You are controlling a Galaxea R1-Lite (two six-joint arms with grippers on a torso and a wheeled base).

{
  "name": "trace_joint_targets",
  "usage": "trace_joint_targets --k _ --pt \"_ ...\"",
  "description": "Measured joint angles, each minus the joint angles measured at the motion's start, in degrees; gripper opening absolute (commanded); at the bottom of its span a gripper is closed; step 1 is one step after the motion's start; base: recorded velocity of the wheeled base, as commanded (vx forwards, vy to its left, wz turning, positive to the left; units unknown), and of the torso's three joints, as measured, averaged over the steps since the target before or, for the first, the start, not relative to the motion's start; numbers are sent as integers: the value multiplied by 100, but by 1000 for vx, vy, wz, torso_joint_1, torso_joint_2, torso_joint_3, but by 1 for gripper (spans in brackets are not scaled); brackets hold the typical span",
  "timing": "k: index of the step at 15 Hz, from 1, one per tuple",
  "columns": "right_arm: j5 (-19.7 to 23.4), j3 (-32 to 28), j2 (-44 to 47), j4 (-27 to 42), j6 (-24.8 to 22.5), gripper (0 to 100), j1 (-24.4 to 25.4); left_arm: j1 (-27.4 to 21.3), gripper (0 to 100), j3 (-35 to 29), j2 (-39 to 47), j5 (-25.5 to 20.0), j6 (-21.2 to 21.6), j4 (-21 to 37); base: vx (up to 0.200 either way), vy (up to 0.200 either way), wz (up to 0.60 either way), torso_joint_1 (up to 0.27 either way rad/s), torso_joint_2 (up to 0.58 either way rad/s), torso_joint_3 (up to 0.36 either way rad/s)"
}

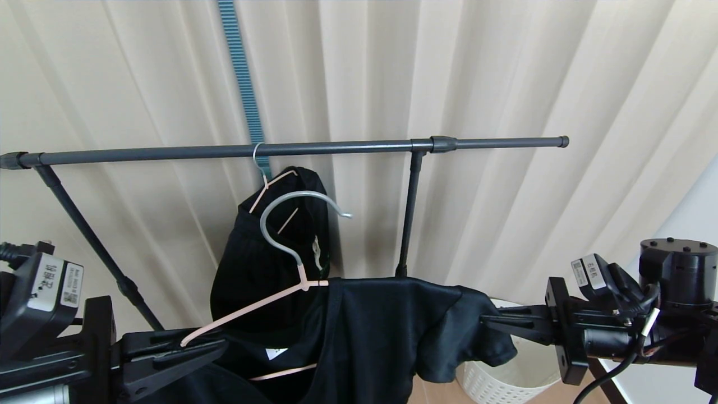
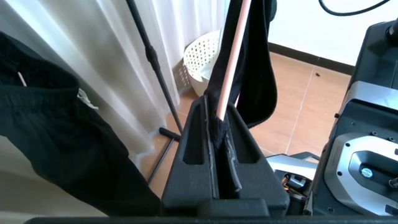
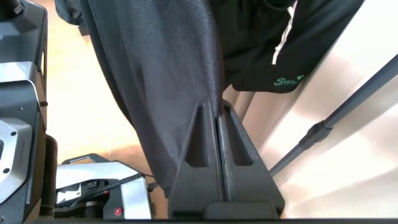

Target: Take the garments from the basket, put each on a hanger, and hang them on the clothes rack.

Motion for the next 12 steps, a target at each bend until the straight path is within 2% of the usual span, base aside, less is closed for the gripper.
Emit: trace_joint_targets --k 3,9,12 --pt "7 -96 -11 5 2 0 -190 15 0 -16 -5 0 -7 0 0 0 0 0 0 0" --pt "33 -605 74 28 68 0 -1045 23 0 -9 0 -2 -21 0 0 0 0 0 0 0" --pt "33 -764 215 24 71 0 -1247 76 0 -9 13 -5 -49 -2 0 0 0 0 0 0"
